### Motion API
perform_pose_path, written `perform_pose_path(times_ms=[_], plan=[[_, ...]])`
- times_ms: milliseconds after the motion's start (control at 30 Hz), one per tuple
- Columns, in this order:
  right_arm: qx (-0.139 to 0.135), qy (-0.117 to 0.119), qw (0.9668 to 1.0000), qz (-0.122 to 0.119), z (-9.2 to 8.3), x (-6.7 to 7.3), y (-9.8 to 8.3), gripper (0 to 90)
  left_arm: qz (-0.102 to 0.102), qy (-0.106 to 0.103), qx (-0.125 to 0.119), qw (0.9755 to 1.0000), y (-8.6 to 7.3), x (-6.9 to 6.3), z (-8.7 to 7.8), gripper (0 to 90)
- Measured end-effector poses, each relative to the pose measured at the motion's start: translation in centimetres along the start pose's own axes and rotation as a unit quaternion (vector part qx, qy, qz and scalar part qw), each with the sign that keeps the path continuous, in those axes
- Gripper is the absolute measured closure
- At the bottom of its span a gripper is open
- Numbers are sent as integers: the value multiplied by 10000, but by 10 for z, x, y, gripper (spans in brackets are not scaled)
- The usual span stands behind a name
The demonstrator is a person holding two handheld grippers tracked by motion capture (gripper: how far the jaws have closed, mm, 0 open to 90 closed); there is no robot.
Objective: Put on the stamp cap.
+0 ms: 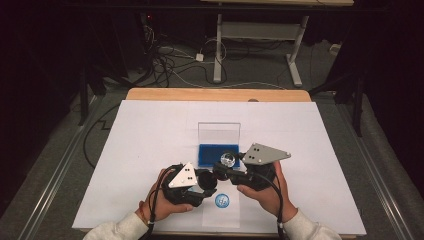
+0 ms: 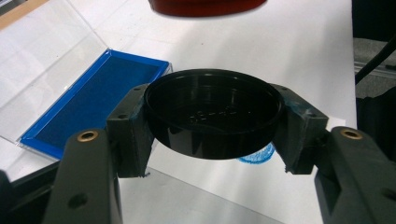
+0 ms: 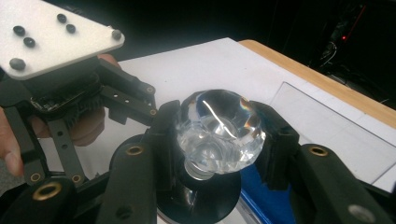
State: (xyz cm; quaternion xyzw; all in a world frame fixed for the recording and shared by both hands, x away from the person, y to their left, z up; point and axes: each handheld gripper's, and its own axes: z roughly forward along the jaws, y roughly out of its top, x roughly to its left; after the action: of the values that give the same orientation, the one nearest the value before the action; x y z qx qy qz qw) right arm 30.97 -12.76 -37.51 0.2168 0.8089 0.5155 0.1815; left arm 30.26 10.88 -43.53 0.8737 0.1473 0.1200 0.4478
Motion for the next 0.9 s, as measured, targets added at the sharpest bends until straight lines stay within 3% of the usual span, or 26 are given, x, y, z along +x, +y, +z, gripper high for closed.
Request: perform_pose_path(times_ms=[633, 900], plan=[[49, 168, 9998, -64, 9, 8, -1, 567, -54, -132, -198, 9997, 11, -4, 9, 367], [33, 245, 9997, -85, 8, 10, -1, 567, -179, -58, -290, 9994, 11, -2, 8, 367]])
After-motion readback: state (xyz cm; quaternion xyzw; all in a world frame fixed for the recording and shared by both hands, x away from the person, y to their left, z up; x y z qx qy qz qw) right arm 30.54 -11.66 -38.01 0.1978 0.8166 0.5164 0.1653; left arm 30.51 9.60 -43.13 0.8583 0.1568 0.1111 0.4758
